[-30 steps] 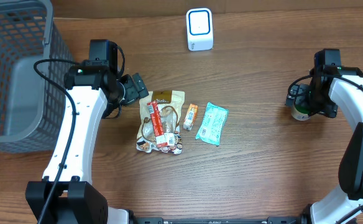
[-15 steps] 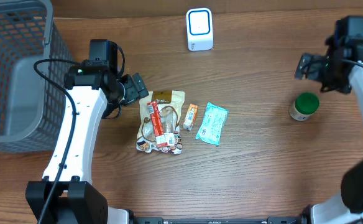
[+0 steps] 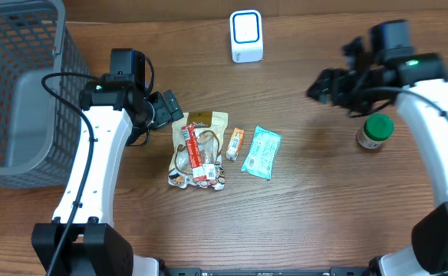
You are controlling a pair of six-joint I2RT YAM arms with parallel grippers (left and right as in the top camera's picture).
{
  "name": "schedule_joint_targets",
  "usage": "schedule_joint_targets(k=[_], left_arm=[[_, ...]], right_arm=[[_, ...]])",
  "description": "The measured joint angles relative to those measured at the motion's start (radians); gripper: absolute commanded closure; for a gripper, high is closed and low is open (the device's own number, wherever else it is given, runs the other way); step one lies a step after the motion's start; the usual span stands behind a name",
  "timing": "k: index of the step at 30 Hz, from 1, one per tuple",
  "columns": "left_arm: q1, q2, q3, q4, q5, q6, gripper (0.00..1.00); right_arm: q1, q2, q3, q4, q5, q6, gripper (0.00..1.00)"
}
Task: Scan the item barcode
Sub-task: 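Move the right gripper to the teal wipes pack and grasp it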
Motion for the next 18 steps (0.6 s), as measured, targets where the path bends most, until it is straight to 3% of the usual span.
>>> schedule_joint_targets(k=[18], left_arm=[[0.000, 0.000, 0.000, 0.000, 0.000, 0.000, 0.00]], right_arm=[[0.406, 0.014, -0.349, 0.467, 0.198, 0.228, 0.48]])
